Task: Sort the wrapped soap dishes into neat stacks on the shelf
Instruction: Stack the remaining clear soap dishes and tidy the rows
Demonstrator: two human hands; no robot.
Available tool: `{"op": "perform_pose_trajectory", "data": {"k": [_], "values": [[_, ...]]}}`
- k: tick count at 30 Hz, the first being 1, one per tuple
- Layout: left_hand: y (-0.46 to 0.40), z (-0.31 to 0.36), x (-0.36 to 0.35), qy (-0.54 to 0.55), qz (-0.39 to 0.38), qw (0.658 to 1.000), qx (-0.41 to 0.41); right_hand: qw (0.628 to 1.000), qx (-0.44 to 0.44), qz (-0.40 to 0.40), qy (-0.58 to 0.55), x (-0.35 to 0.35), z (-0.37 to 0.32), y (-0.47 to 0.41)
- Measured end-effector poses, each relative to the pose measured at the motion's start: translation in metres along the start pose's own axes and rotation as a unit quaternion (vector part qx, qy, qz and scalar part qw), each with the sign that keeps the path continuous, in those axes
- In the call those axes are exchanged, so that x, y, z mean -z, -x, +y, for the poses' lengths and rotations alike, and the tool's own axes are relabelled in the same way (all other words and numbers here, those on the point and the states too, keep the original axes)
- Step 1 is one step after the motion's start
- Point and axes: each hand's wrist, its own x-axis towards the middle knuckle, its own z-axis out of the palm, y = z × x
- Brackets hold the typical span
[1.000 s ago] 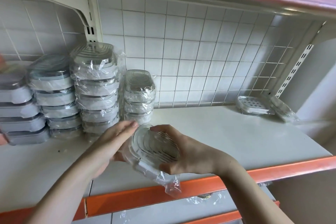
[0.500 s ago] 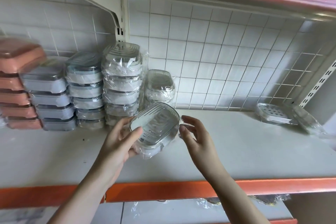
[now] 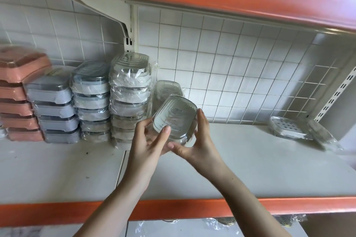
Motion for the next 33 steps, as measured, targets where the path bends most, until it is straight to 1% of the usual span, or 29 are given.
{"op": "perform_pose_trajectory", "data": {"k": [1,3,5,6,7,10,13,17,21,23,26,31,33], "values": [[-0.005,0.002,0.001,-0.018,-0.020,1.000,0.002,1.000,0.003,0.002,-0.006,0.005,0.000,-0.007],[-0.017,0.005,0.006,-0.111,-0.055,0.992,-0.014,1.000,-0.004,0.006,-0.016,0.016,0.001,-0.021],[-0.029,0.012,0.009,-0.236,-0.062,0.968,-0.056,1.000,-0.003,-0.008,-0.016,0.028,-0.003,-0.034],[-0.034,0.016,0.009,-0.277,-0.060,0.956,-0.078,1.000,0.001,-0.023,-0.016,0.033,-0.007,-0.039],[-0.037,0.020,0.008,-0.295,-0.057,0.949,-0.094,0.999,0.002,-0.039,-0.023,0.039,-0.011,-0.044],[-0.041,0.030,0.004,-0.305,-0.038,0.942,-0.133,0.995,0.013,-0.089,-0.040,0.053,-0.020,-0.056],[-0.038,0.033,0.000,-0.339,-0.020,0.927,-0.158,0.991,0.016,-0.125,-0.034,0.058,-0.021,-0.061],[-0.040,0.035,-0.004,-0.370,0.002,0.910,-0.187,0.990,0.012,-0.117,-0.073,0.061,-0.020,-0.064],[-0.052,0.041,-0.010,-0.378,-0.004,0.904,-0.199,0.992,0.020,-0.112,-0.060,0.066,-0.019,-0.075],[-0.059,0.044,-0.011,-0.393,-0.005,0.896,-0.209,0.991,0.024,-0.110,-0.069,0.066,-0.019,-0.084],[-0.072,0.043,-0.012,-0.434,-0.007,0.873,-0.224,0.991,0.006,-0.101,-0.086,0.065,-0.017,-0.100],[-0.089,0.040,-0.017,-0.558,0.013,0.806,-0.197,0.985,-0.038,-0.111,-0.126,0.058,-0.012,-0.122],[-0.093,0.037,-0.017,-0.572,0.030,0.794,-0.202,0.983,-0.036,-0.109,-0.143,0.054,-0.010,-0.128]]}}
